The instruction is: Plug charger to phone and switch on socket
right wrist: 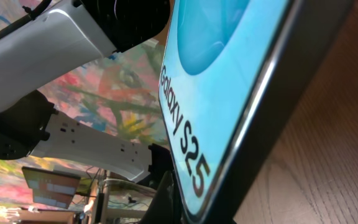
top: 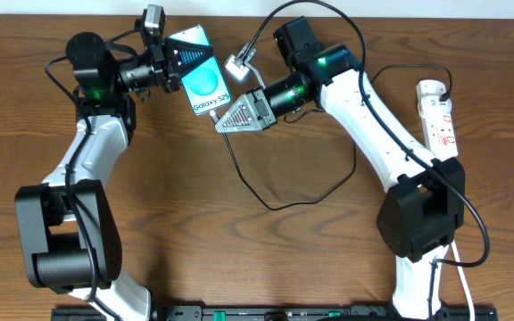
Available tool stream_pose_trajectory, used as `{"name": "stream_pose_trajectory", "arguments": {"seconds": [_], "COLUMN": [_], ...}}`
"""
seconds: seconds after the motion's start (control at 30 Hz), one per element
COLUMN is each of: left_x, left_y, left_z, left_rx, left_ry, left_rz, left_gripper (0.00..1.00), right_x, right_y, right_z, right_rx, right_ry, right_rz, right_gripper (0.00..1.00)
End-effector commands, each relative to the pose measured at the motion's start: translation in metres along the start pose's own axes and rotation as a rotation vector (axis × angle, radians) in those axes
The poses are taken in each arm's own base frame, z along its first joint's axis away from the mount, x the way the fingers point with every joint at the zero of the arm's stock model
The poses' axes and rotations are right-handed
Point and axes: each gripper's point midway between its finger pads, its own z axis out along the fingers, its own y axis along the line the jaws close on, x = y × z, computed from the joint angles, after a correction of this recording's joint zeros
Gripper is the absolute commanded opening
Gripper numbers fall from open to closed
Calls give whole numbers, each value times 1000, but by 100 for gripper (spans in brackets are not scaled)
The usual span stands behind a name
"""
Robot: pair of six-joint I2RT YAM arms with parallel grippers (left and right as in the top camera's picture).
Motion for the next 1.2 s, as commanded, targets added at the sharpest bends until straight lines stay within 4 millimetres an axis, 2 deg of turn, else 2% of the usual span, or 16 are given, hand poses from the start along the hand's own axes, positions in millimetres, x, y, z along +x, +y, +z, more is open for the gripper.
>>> {"name": "stream_pose_trajectory", "arguments": {"seconds": [0.0, 0.47, 0.8, 1.03, 1.17], "left_x": [11, 9, 10, 8, 8], "left_y": [-7, -6, -7, -7, -7], "left_z": [-3, -9, 5, 5, 5], "left_rx": [11, 8, 13, 12, 12], "left_ry": [69, 65, 55, 45, 45], "left_rz": [56, 55, 54, 54, 54], "left_gripper": [8, 7, 7, 7, 7], "right_x": [-8, -9, -10, -17, -20], "right_y": [11, 9, 9, 9, 2], "right_z": [-11, -13, -12, -12, -12], "right_rx": [-8, -1, 1, 2, 42], "right_ry": [-28, -31, -32, -48, -56], "right_rz": [-31, -32, -39, -21, 7], "right_gripper": [1, 1, 1, 1, 1]}}
